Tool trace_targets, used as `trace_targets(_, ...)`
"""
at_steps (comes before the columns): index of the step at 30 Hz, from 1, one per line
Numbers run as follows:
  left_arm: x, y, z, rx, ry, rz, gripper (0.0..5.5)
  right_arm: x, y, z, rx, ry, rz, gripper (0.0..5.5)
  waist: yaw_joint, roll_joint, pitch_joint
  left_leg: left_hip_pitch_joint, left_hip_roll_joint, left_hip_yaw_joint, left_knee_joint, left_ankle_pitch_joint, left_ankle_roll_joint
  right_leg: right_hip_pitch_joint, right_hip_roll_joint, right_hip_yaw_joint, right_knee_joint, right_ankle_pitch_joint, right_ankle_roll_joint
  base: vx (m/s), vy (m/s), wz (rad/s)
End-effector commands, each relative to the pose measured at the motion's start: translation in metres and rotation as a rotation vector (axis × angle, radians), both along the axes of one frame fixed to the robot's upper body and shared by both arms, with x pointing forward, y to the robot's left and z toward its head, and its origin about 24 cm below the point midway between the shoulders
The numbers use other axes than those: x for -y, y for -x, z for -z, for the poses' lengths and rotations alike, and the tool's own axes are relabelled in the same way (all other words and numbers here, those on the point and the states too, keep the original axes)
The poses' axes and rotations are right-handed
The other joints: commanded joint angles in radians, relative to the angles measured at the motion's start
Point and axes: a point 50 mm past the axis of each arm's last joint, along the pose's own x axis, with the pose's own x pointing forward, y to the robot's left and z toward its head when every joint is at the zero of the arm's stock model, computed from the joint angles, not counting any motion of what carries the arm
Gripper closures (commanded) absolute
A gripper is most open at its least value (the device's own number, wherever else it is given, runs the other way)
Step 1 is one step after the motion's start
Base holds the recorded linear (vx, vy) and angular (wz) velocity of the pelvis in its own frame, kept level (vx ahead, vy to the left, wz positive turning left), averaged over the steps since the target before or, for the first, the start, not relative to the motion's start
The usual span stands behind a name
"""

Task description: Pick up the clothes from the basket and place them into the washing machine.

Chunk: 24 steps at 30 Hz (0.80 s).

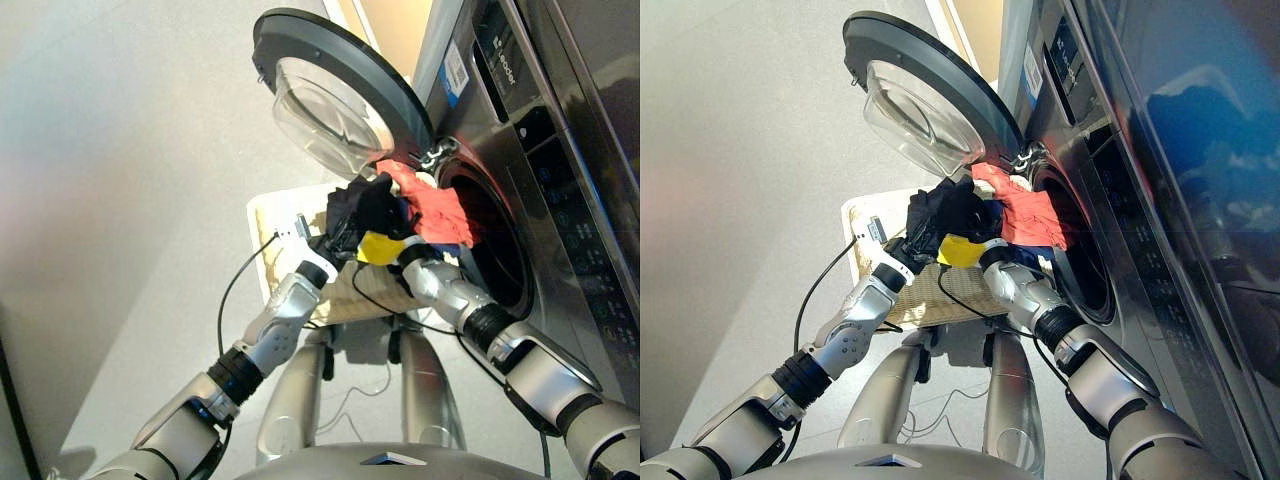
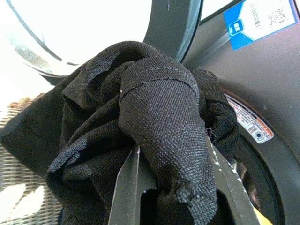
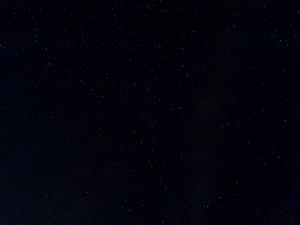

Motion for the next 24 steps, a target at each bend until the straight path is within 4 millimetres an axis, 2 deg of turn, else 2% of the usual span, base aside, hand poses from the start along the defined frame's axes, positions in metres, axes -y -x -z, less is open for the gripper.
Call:
trace_targets(1, 0.025, 0.023, -0.014, 0.073, 0.067, 0.156, 3.97, -0.030, -0.006, -0.038, 0.119, -0.221, -0.052, 5.50, 0.006, -0.004, -0.057, -0.085, -0.040, 0.038, 0.068, 0.001, 0.037, 0.056, 0.018, 0.002, -0.084, 0.030, 0.064, 0.000, 0.000, 0.000)
trace_targets(2, 0.024, 0.022, -0.016, 0.083, 0.060, 0.143, 0.00, -0.028, -0.005, -0.036, 0.109, -0.251, -0.039, 5.50, 0.006, -0.004, -0.058, -0.087, -0.040, 0.038, 0.070, 0.000, 0.037, 0.053, 0.018, 0.002, -0.082, 0.030, 0.064, 0.000, 0.000, 0.000)
trace_targets(7, 0.013, 0.015, -0.023, 0.145, 0.017, 0.065, 0.00, -0.018, -0.002, -0.031, 0.041, -0.533, 0.081, 5.50, 0.004, -0.003, -0.063, -0.096, -0.039, 0.039, 0.073, -0.001, 0.038, 0.041, 0.019, 0.005, -0.078, 0.029, 0.063, 0.000, 0.000, 0.000)
trace_targets(13, -0.028, 0.004, -0.033, 0.241, -0.057, -0.236, 0.00, -0.002, 0.002, -0.027, 0.007, -0.865, 0.225, 5.50, 0.011, 0.000, -0.059, -0.111, -0.038, 0.039, 0.078, -0.002, 0.039, 0.021, 0.017, 0.006, -0.071, 0.027, 0.059, 0.000, 0.000, 0.000)
trace_targets(16, -0.057, 0.002, -0.021, 0.170, -0.044, -0.453, 0.00, 0.004, 0.003, -0.026, -0.009, -1.006, 0.271, 5.50, 0.014, -0.001, -0.053, -0.120, -0.037, 0.037, 0.078, 0.001, 0.039, 0.008, 0.014, 0.002, -0.063, 0.027, 0.057, 0.027, -0.002, -0.002)
trace_targets(17, -0.067, 0.002, -0.014, 0.143, -0.064, -0.517, 0.00, 0.008, 0.003, -0.027, -0.011, -1.082, 0.294, 5.50, 0.020, 0.003, -0.051, -0.110, -0.033, 0.030, 0.082, -0.027, 0.033, 0.011, 0.020, 0.006, -0.051, 0.002, 0.062, 0.078, -0.009, 0.000)
trace_targets(20, -0.089, 0.000, 0.000, 0.101, -0.145, -0.653, 0.00, 0.020, 0.002, -0.027, -0.011, -1.220, 0.348, 5.50, 0.023, 0.007, -0.042, -0.132, -0.033, 0.030, 0.092, -0.029, 0.034, -0.015, 0.016, 0.006, -0.032, -0.003, 0.059, 0.026, -0.002, 0.004)
trace_targets(24, -0.109, -0.001, 0.016, 0.041, -0.235, -0.793, 0.00, 0.033, -0.005, -0.034, 0.017, -1.354, 0.401, 5.50, 0.031, 0.021, -0.026, -0.184, -0.036, 0.031, 0.129, -0.038, 0.037, -0.065, 0.012, 0.004, 0.011, -0.019, 0.052, 0.000, 0.000, 0.000)
